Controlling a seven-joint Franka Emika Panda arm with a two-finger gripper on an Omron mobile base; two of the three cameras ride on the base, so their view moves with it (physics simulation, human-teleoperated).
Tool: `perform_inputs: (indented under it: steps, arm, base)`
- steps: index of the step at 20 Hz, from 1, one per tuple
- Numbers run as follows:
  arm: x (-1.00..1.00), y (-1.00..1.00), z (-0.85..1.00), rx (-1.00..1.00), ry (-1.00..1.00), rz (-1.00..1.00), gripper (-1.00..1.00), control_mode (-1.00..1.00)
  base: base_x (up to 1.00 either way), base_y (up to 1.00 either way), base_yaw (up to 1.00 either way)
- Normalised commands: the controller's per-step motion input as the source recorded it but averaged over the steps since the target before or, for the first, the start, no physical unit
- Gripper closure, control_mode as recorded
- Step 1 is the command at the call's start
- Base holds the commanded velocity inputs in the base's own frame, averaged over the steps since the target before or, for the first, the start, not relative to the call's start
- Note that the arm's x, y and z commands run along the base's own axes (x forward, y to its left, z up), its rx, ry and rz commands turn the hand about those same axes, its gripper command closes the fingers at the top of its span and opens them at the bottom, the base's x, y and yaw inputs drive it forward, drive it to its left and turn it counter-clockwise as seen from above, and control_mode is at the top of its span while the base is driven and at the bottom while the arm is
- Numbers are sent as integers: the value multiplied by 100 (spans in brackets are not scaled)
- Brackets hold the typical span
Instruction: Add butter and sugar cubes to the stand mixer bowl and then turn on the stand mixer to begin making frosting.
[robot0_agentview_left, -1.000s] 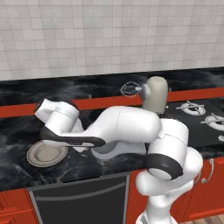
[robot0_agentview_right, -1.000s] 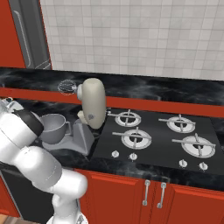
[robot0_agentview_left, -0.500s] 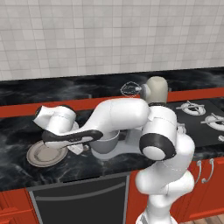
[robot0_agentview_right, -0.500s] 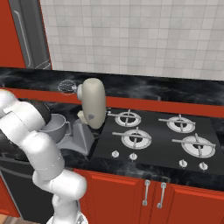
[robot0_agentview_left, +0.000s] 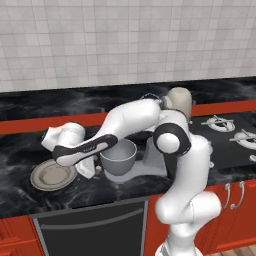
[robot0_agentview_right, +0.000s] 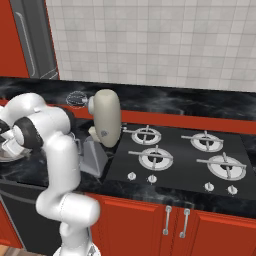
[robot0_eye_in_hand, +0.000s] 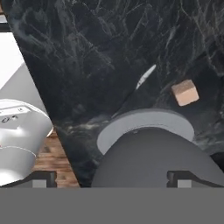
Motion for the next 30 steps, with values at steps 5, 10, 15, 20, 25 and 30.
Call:
perform_inputs:
  steps: [5, 10, 15, 20, 25, 30]
  arm:
    - [16, 0, -19, -10, 0, -9, -100, -100]
    - [33, 1, -10, -8, 0, -8, -100, -100]
    - [34, 0, -20, -11, 0, -3, -100, -100]
    - [15, -1, -26, -12, 0, 0, -100, -100]
    - [5, -1, -13, -2, 0, 0, -100, -100]
    - [6, -11, -15, 1, 0, 0, -100, -100]
  base:
    - [0, 0, 0]
    - [0, 0, 0]
    - [0, 0, 0]
    - [0, 0, 0]
    - [0, 0, 0]
    - [0, 0, 0]
